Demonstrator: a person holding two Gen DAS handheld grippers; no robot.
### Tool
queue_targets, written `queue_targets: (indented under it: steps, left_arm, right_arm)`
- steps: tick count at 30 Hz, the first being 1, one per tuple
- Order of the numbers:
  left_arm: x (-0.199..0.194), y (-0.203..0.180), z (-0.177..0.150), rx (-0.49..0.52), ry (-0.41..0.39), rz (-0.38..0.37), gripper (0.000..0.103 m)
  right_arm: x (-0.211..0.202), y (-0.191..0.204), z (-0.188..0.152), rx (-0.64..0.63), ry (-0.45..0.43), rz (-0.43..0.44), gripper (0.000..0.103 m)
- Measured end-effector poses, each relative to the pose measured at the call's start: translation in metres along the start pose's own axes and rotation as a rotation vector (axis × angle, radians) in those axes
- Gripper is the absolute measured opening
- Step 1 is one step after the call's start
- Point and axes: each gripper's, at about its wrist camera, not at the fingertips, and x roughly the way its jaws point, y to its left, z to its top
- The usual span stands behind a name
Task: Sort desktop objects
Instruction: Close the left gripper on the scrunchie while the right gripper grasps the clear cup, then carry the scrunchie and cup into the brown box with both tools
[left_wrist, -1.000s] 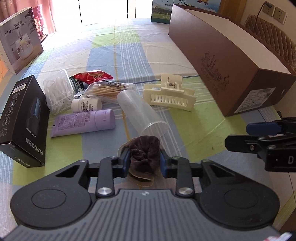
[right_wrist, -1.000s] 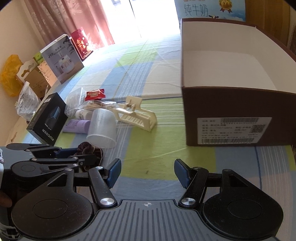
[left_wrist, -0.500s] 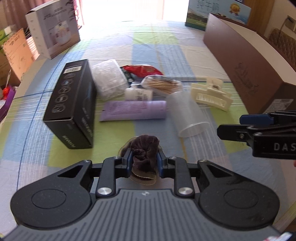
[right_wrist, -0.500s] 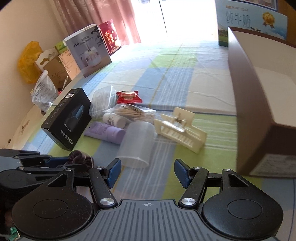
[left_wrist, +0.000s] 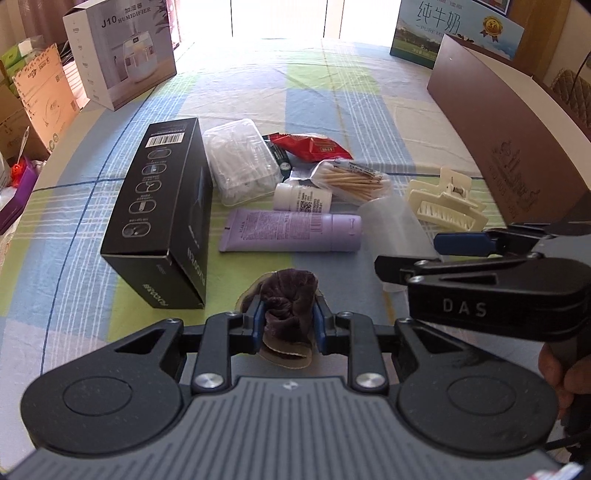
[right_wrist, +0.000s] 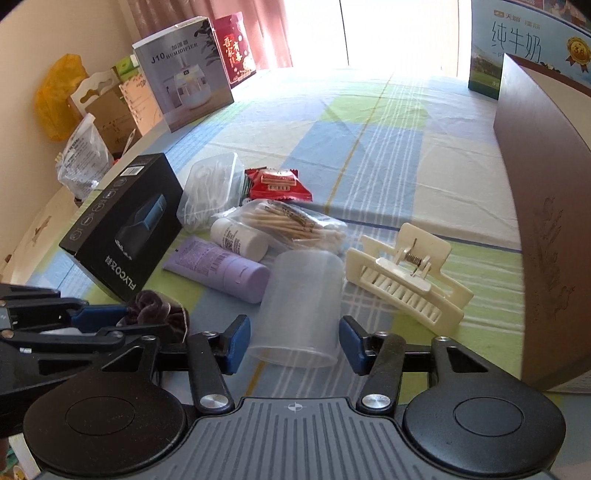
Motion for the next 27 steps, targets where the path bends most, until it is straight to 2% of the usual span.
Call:
queue_targets:
  steps: [11, 15, 17, 23, 25, 26, 27]
  left_arm:
    - [0.003, -0.003, -0.002, 0.015, 0.028, -0.061, 0.022]
    - [0.002, -0.006, -0.006, 0.027, 0.040, -0.078, 0.023]
    - [0.003, -0.008, -0.006, 0.033, 0.044, -0.078, 0.023]
    - [0.005, -0.010, -0.004, 0.043, 0.049, -0.072, 0.025]
    - [0.005, -0.010, -0.004, 0.045, 0.051, -0.070, 0.025]
    - [0.005, -0.011, -0.005, 0.046, 0.051, -0.069, 0.025]
    - [0.005, -0.011, -0.005, 0.048, 0.050, -0.070, 0.025]
  right_arm:
    - [-0.039, -0.021, -0.031, 0.054, 0.108, 0.023, 0.051]
    - [-0.046, -0.026, -0.037, 0.078, 0.104, -0.008, 0.072]
    - [-0.044, -0.023, -0.035, 0.066, 0.095, -0.027, 0.072]
    - [-0.029, -0.006, -0.029, -0.047, 0.069, -0.076, 0.072]
    - [-0.024, -0.003, -0.029, -0.077, 0.072, -0.091, 0.064]
    - [-0.023, -0.002, -0.030, -0.091, 0.078, -0.092, 0.051]
    - [-0.022, -0.001, -0.031, -0.102, 0.083, -0.095, 0.050]
